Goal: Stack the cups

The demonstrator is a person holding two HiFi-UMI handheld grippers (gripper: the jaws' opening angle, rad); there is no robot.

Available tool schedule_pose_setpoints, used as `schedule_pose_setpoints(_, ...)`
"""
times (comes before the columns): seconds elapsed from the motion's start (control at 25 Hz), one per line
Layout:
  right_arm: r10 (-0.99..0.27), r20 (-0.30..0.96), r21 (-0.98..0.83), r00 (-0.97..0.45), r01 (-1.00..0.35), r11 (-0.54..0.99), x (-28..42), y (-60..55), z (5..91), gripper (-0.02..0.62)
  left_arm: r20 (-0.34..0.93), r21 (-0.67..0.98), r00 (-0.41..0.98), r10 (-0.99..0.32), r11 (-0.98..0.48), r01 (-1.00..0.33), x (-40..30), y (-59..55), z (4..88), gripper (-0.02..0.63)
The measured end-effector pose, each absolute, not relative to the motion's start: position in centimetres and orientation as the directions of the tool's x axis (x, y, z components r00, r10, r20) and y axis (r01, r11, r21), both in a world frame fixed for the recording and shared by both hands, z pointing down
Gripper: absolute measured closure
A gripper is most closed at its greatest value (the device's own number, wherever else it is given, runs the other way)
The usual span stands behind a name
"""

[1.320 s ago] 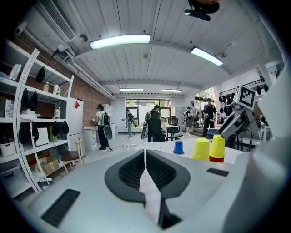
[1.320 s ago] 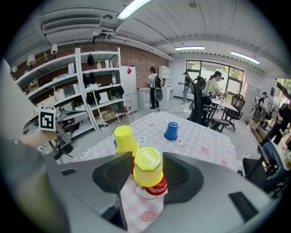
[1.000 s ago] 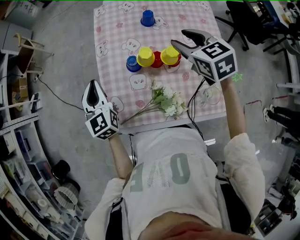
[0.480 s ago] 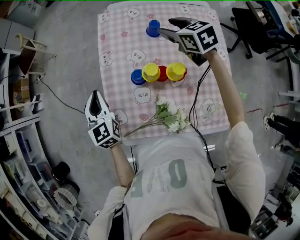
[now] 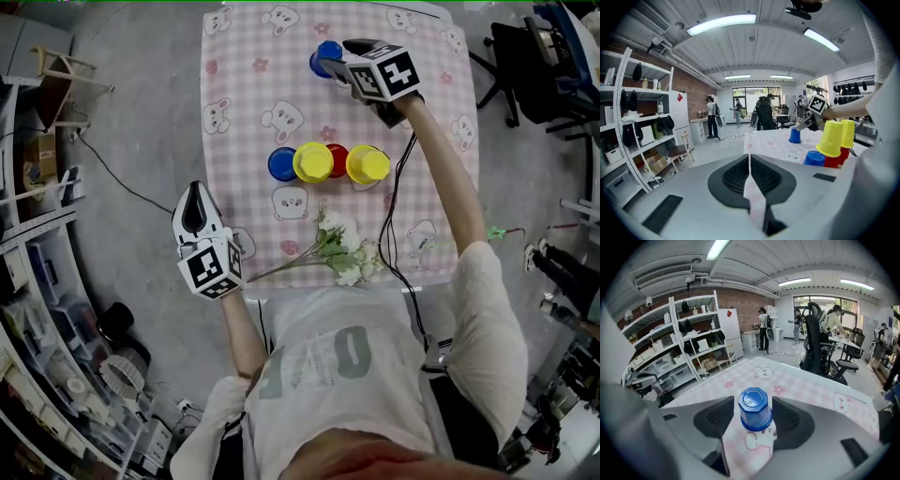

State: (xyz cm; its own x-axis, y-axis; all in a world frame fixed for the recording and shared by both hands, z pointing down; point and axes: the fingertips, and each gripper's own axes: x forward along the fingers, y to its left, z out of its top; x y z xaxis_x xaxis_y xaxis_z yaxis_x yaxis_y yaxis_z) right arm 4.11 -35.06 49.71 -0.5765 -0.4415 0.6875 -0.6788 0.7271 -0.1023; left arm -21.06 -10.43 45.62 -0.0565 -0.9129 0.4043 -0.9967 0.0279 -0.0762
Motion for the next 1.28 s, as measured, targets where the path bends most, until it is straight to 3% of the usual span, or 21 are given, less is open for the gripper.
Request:
schedule_pose_setpoints(0.28,-0.442,0.696,-0.079,-0.566,-0.673,0.736,3.8,-34.9,49.1,0.38,0.381,-0.055,-0.024,-0.924,0.004,-0.998,-19.9,-11.0,44.9,0.572)
schedule_pose_setpoints(0.8,-0.429,0.587,-0.001,-0.687,-0.53,0.848,4.5,-20.1,32.3,0.38,0.254,-0.033,-0.046,-0.966,0.038,-0.999,-20.4,-6.8,40.7,0.572)
schedule_pose_setpoints(1.28,-0.325,0.669,-0.016,-0.669,-0.45,0.893,4.9,-12.4,32.5,0.38,0.2,-0.034,-0.072,-0.977,0.066,-0.997,-21.2,-4.0,38.3,0.572)
